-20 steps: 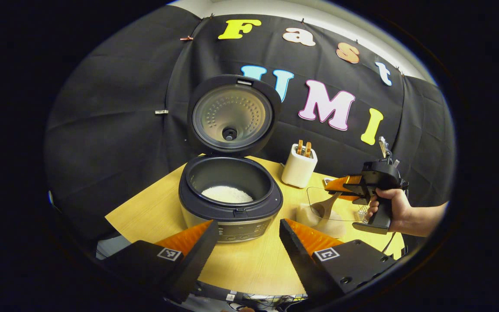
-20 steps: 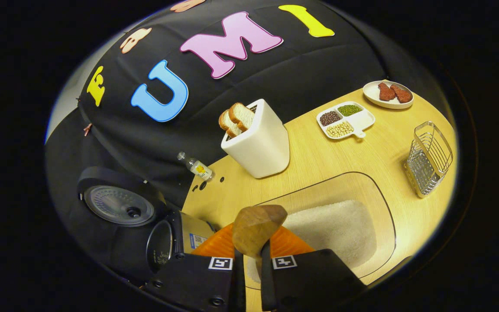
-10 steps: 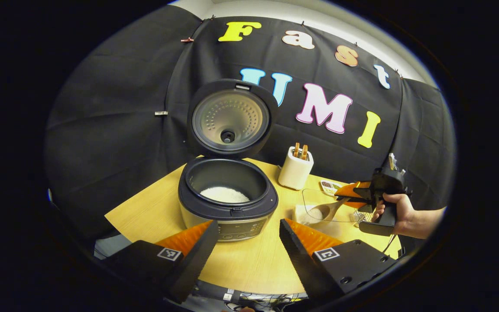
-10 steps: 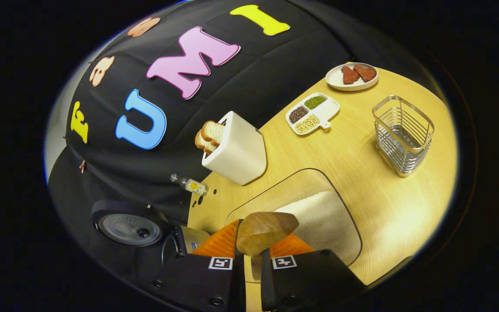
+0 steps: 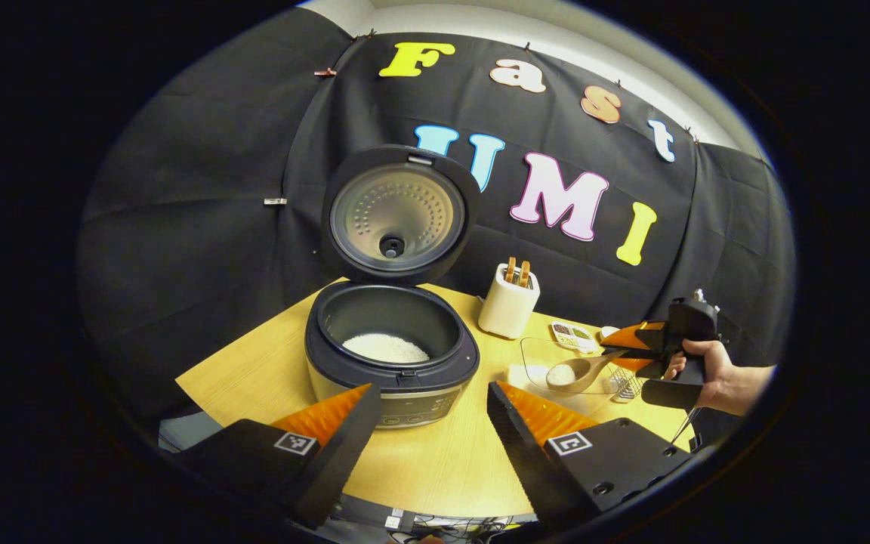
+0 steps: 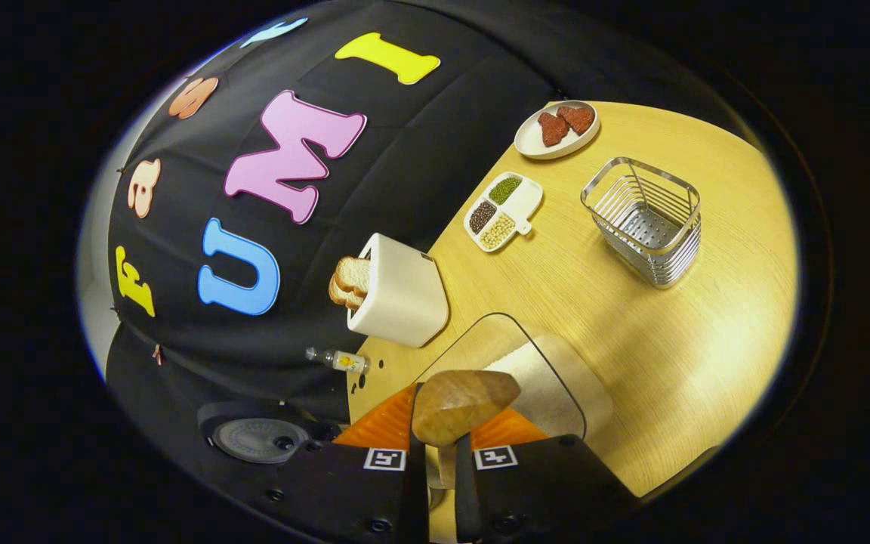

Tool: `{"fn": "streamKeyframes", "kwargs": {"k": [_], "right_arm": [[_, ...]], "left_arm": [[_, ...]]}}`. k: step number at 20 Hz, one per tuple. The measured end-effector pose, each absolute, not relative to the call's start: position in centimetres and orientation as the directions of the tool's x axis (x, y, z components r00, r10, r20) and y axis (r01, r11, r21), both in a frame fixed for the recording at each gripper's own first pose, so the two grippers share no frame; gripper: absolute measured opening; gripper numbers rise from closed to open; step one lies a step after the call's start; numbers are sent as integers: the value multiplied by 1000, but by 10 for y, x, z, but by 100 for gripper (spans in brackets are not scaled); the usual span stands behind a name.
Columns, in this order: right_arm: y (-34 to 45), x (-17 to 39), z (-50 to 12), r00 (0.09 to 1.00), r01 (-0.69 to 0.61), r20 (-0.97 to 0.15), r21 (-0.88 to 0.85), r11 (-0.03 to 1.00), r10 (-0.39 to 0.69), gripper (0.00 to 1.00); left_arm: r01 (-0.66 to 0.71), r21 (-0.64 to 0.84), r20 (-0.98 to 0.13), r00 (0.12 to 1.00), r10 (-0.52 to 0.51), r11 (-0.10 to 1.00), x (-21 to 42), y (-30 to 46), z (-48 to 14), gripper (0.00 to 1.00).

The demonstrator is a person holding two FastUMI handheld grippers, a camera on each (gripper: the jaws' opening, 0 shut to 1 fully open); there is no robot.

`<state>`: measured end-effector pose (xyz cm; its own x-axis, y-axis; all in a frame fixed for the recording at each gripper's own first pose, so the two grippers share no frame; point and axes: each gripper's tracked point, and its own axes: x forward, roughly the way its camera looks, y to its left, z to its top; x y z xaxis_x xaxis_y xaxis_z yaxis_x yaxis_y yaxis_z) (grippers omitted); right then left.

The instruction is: Close the left gripper, press the button to open the rice cooker; take a wooden spoon from the chopstick holder with the right hand, scoop a spoonful of rice and pour it into the rice cooker, then put the wooden spoon back into the chopstick holder.

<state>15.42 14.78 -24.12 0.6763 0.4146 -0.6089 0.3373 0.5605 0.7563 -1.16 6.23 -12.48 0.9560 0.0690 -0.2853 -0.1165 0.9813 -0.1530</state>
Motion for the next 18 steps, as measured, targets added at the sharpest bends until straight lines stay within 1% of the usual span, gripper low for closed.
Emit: {"fn": "streamKeyframes", "kwargs": {"k": [5,7,10,15,18], "right_arm": [[144,168,-221,700,408,-609,770,491,374,18],[151,173,-213,703,417,-599,783,461,382,18],[173,173,-200,693,415,-581,805,424,427,18],[229,173,-176,674,376,-529,846,377,516,18],[269,171,-167,650,357,-507,862,361,566,18]], "left_arm": [[-135,-162,-270,959,88,978,-9,77,-119,95],[-165,-169,-266,957,117,972,-11,87,-116,95],[-223,-196,-239,955,174,955,-15,103,-105,95],[-257,-200,-235,949,209,946,-22,128,-106,95],[-287,-193,-214,945,245,938,-25,144,-96,95]]}}
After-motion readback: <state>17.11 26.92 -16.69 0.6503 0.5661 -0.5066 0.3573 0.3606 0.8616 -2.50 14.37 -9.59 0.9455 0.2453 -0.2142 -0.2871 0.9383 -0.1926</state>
